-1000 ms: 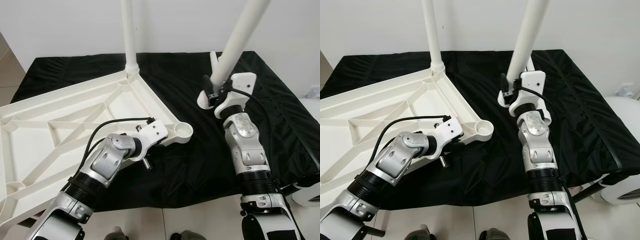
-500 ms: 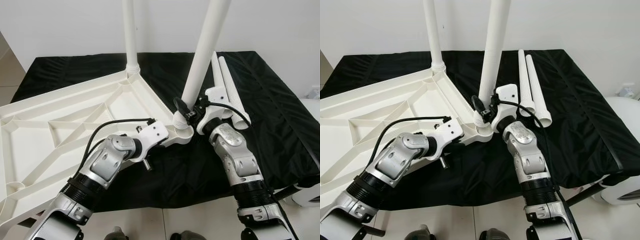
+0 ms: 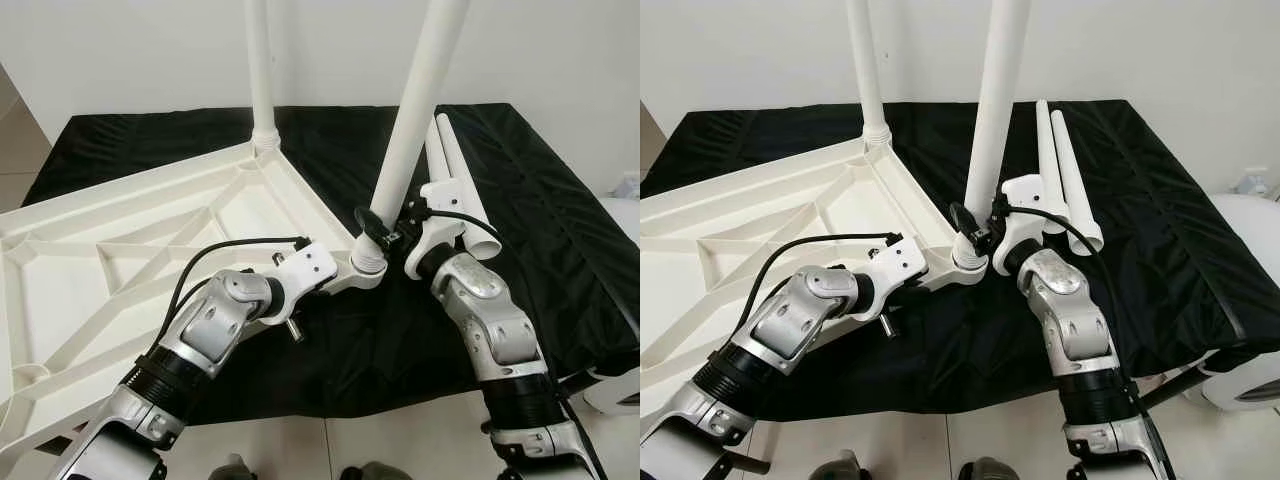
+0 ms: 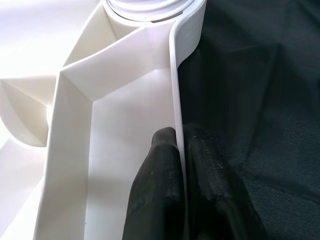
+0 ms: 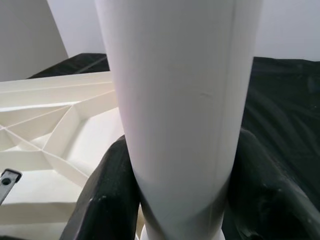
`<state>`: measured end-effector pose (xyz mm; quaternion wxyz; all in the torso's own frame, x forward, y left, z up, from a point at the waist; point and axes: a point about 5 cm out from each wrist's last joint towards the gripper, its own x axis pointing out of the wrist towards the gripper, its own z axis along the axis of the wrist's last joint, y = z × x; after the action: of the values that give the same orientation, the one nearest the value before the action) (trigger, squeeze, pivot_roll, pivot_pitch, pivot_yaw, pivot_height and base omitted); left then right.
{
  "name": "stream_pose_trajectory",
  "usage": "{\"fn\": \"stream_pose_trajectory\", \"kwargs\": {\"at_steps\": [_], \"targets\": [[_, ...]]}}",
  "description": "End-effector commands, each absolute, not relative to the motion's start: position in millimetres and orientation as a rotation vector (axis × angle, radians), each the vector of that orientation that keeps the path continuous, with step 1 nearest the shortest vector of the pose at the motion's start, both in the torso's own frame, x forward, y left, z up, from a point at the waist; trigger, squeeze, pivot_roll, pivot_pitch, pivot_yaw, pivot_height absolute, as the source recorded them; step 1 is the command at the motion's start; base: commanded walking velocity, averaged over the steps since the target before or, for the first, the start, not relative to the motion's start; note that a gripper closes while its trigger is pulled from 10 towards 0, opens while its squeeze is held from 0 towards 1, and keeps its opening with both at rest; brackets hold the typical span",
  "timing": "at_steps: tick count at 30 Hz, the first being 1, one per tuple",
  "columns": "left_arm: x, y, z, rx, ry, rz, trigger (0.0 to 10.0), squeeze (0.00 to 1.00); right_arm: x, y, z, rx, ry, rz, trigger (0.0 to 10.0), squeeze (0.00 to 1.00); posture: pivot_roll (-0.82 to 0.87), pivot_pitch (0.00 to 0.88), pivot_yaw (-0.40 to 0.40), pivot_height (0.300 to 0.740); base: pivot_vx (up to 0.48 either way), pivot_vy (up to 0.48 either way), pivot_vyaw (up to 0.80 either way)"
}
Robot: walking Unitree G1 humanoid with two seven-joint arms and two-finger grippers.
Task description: Building children table
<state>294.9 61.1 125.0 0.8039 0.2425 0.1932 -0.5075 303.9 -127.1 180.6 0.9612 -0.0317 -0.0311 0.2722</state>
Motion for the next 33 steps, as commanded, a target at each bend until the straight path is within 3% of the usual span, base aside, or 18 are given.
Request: {"fn": "stream_pose_trajectory", "kwargs": {"at_steps": [1,12,19,28,33], "targets": [[291,59,115,0.533,0.465,-1.131,10.0,0.00,300,-124,173,-0.048,-0.014,0.590,10.0,0.00,0.00,0.000,-0.017,0.740,0.000,0.000,0.00],[291,58,115,0.536,0.461,-1.130,10.0,0.00,303,-127,170,-0.029,0.014,0.556,10.0,0.00,0.00,0.000,-0.019,0.740,0.000,0.000,0.00],[292,59,118,0.534,0.454,-1.128,10.0,0.00,317,-134,151,0.142,0.045,0.401,10.0,0.00,0.02,0.006,-0.022,0.740,0.000,0.000,0.00],[292,60,119,0.533,0.452,-1.125,10.0,0.00,319,-140,148,0.123,0.050,0.365,10.0,0.00,0.01,0.006,-0.018,0.740,0.000,0.000,0.00],[293,60,121,0.534,0.448,-1.125,10.0,0.00,317,-130,153,0.051,0.030,0.431,10.0,0.00,0.01,0.006,-0.019,0.740,0.000,0.000,0.00]]}}
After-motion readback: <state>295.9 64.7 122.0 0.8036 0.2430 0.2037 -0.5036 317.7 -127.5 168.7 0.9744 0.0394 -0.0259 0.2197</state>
